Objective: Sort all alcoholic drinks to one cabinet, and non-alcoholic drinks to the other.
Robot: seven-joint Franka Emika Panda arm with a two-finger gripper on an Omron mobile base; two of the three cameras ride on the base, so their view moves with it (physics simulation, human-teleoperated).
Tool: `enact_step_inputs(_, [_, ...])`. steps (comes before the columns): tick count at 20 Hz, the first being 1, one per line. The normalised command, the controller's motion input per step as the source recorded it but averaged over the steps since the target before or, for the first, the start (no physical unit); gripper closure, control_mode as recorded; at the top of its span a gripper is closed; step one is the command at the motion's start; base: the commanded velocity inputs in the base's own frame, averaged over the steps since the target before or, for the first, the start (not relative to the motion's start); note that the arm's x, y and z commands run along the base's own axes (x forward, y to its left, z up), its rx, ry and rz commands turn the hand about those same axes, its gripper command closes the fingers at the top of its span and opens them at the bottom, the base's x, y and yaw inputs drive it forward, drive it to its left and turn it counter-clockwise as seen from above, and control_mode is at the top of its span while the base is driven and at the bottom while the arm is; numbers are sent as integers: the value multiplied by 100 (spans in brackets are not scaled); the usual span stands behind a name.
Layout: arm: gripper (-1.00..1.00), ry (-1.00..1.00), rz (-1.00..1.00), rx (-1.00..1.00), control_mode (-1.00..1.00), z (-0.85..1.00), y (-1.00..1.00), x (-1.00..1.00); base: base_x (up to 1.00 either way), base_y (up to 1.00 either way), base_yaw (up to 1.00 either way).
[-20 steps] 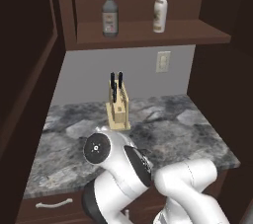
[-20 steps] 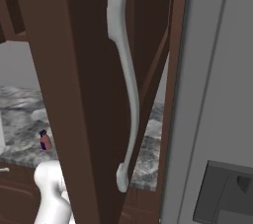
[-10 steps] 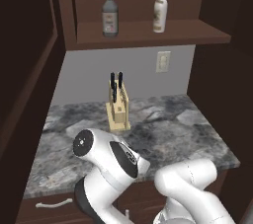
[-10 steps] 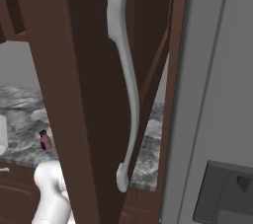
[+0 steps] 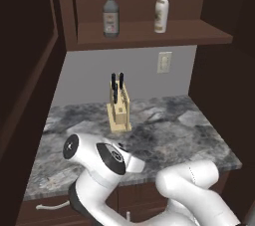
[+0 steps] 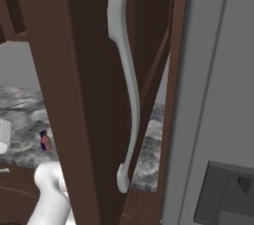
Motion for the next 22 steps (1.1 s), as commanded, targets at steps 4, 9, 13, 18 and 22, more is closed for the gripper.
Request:
enact_step_inputs(4, [-100, 0, 0, -7, -100, -18, 0, 26, 0, 0, 0])
enact_step_inputs(9, [-100, 0, 0, -3, -100, -11, 0, 26, 0, 0, 0])
enact_step_inputs(13, [-100, 0, 0, 0, -100, -10, 0, 24, 0, 0, 0])
enact_step_inputs(18, [-100, 0, 0, 0, -100, -17, 0, 29, 0, 0, 0])
enact_step_inputs(22, [-100, 0, 0, 0, -100, -21, 0, 29, 0, 0, 0])
